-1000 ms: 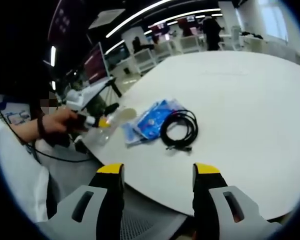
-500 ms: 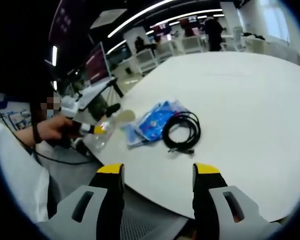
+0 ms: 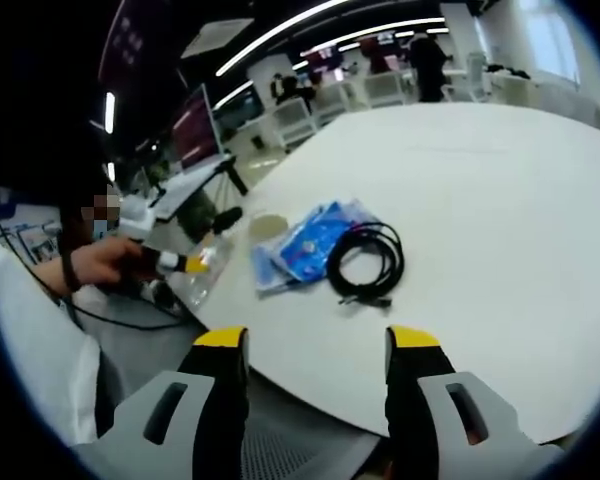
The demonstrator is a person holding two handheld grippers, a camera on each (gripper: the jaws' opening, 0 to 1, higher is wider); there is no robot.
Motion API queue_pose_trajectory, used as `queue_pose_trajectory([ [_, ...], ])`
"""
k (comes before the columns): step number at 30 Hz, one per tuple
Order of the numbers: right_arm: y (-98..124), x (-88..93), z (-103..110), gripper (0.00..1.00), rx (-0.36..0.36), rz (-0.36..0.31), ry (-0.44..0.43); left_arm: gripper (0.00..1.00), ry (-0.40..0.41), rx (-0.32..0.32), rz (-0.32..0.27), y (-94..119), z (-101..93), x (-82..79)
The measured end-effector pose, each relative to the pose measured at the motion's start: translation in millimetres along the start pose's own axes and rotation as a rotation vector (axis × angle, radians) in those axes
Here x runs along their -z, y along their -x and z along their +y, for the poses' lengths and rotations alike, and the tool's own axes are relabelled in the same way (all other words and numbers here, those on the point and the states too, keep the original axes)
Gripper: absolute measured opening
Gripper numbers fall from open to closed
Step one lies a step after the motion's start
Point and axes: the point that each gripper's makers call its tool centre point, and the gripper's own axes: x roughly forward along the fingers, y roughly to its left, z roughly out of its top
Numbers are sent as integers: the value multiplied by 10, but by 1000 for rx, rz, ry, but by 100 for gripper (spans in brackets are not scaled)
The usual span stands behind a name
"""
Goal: Arrange the tabletop items into an orderly group along one side of the table until the central work area is clear of visible clutter.
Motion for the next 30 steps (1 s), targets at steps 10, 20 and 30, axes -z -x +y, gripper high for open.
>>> queue_pose_trajectory([
  [10, 12, 49, 4, 53, 1, 8, -7, 38, -18, 23, 7, 17, -19, -24],
  [20, 8, 34, 8, 53, 1, 2, -9, 43, -42, 28, 15, -20, -86, -121],
  [30, 22, 48, 0, 53, 0, 5, -10, 45, -95, -3, 73, -213, -74, -188],
])
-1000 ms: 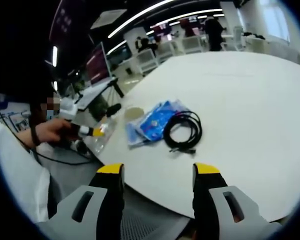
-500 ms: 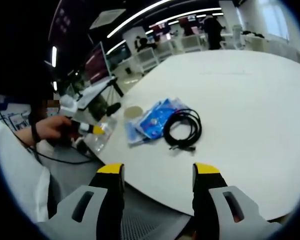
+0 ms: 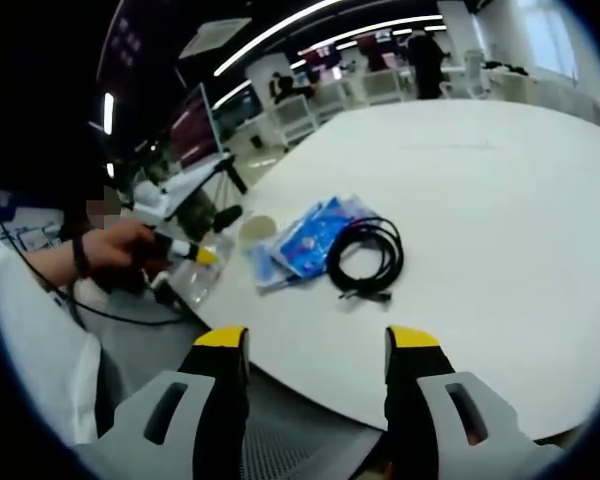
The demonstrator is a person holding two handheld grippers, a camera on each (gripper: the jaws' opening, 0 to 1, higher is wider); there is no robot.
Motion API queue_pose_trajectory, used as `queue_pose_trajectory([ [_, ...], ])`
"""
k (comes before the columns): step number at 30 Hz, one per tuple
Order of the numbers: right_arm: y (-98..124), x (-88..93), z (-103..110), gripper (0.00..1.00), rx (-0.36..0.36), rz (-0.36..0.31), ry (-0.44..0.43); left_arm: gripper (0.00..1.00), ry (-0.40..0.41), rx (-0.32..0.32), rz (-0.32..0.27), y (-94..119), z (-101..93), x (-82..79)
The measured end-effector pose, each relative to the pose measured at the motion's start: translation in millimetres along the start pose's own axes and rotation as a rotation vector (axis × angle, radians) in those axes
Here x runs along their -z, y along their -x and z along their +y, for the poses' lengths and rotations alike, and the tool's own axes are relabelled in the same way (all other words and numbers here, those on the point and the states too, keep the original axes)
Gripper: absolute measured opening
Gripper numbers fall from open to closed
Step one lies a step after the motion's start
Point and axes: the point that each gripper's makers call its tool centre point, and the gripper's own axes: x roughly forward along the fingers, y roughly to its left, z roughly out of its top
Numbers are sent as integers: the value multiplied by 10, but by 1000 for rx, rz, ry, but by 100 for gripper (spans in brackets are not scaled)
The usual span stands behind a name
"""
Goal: Arrange the tabletop items into an orderly group along one side of the table until the central work area is clear of visible clutter.
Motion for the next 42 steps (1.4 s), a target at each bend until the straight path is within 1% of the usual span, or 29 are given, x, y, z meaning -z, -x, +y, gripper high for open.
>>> queue_pose_trajectory([
  [5, 21, 6, -33, 53, 6, -4, -8, 45, -9, 1, 22, -80, 1, 3],
  [8, 32, 16, -51, 53, 10, -6, -13, 41, -14, -3, 20, -112, 34, -2],
  [10, 43, 26, -65, 52, 13, -5, -15, 41, -1, 15, 21, -133, 22, 4],
  [11, 46, 27, -70, 52, 14, -5, -15, 41, 13, 15, 7, -126, 26, -20],
  [15, 55, 20, -86, 52, 17, -12, -19, 40, -2, 23, -2, -126, 10, -32],
  [17, 52, 17, -83, 53, 16, -11, -17, 40, 0, 32, -25, -108, -12, -56],
  [19, 50, 13, -80, 53, 16, -12, -15, 39, 1, 35, -35, -88, -27, -66],
  [29, 43, 17, -58, 52, 10, -11, -13, 39, 4, 65, -67, -20, -95, -117],
  [32, 45, 15, -54, 52, 9, -11, -12, 39, -5, 64, -76, 9, -99, -132],
  [36, 51, 9, -54, 52, 10, -13, -11, 39, -54, 41, -85, 61, -71, -142],
  [42, 60, -13, -63, 52, 15, -23, -16, 39, -51, 41, -112, 109, -22, -171],
])
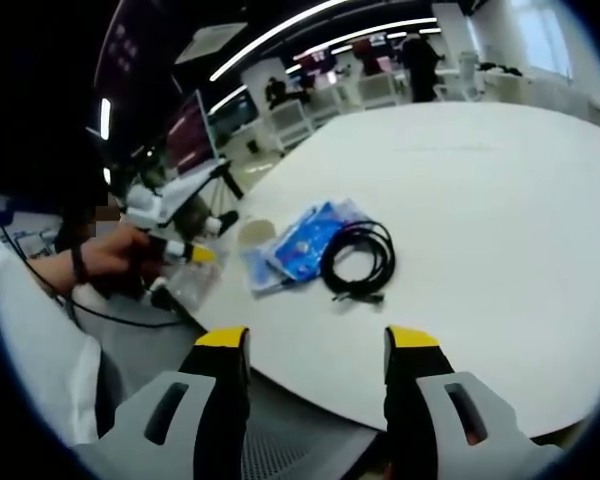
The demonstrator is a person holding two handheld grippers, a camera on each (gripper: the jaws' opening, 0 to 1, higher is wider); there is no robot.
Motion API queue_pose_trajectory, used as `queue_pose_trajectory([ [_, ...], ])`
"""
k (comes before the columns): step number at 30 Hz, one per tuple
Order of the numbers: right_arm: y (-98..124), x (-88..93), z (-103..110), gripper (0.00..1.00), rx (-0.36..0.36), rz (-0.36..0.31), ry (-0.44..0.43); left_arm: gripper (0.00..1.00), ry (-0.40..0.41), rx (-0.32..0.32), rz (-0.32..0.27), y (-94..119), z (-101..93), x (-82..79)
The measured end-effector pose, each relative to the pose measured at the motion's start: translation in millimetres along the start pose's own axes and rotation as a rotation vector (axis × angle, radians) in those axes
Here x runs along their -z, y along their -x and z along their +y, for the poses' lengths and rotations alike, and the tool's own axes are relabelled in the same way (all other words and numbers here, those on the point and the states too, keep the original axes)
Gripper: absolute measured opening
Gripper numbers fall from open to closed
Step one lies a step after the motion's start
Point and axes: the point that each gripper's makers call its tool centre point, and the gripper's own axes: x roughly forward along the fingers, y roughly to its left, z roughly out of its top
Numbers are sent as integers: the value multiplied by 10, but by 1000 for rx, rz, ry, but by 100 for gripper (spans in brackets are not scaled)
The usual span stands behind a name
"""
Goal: Arrange the tabletop items into an orderly group along one side of the table until the central work area is clear of visible clutter.
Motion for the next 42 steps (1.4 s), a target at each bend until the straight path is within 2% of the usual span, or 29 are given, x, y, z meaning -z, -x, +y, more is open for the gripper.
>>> queue_pose_trajectory([
  [13, -26, 18, 54, 52, -9, 3, 2, 38, -6, -13, -59, 169, 18, -39],
  [15, -24, 12, 53, 52, -8, 0, 0, 38, -35, -28, -90, 209, 30, -83],
  [19, -19, 18, 46, 52, -7, 1, 1, 38, -71, -46, -102, 250, 54, -97],
  [27, -2, 26, 56, 52, -4, -1, -3, 38, -79, -41, -129, 348, 58, -87],
  [33, -5, 49, 61, 52, -5, 5, -3, 38, -107, -53, -147, 464, 71, -17],
  [39, -29, 70, 135, 51, -17, 19, 7, 38, -130, -85, -143, 518, 131, 172],
  [42, -41, 73, 157, 51, -22, 22, 9, 38, -154, -98, -152, 550, 141, 211],
])
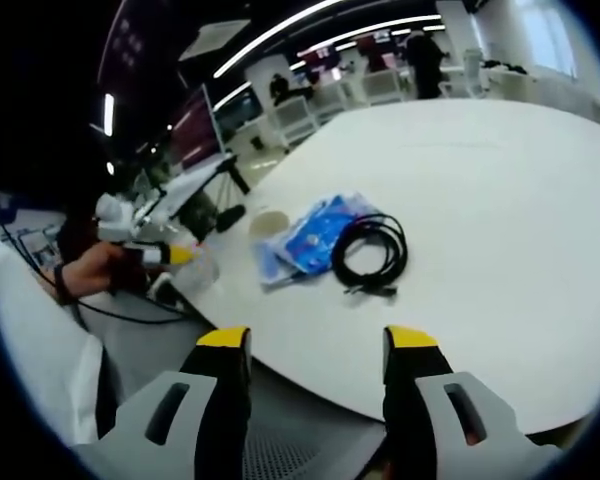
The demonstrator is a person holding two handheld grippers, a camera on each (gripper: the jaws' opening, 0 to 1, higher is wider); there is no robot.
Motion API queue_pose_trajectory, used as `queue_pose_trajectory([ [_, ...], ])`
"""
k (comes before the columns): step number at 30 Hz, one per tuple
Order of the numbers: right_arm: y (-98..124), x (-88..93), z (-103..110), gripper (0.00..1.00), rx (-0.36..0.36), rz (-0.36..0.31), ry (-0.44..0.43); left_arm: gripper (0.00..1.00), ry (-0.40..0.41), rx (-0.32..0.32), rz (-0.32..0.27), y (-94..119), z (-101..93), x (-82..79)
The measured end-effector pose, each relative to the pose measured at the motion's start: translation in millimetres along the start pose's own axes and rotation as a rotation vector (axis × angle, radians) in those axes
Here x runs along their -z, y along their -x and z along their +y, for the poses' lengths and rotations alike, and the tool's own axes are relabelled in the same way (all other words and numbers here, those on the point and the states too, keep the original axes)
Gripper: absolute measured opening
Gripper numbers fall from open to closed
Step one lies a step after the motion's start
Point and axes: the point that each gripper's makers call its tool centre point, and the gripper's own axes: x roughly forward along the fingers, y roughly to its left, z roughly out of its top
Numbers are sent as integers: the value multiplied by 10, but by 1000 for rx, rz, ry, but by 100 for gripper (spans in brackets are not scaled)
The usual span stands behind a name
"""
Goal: Arrange the tabletop items into an orderly group along one side of the table until the central work area is clear of visible clutter.
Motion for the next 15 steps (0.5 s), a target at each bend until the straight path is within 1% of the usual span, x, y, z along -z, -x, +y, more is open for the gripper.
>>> queue_pose_trajectory([
  [5, -52, 10, 58, 51, -10, 9, 6, 38, -8, -14, -16, 18, 8, 10],
  [9, -87, 1, 118, 51, -21, 10, 10, 38, -19, -20, -16, 16, 14, 3],
  [15, -107, -3, 151, 51, -28, 10, 14, 39, -21, -29, -31, 5, 24, -2],
])
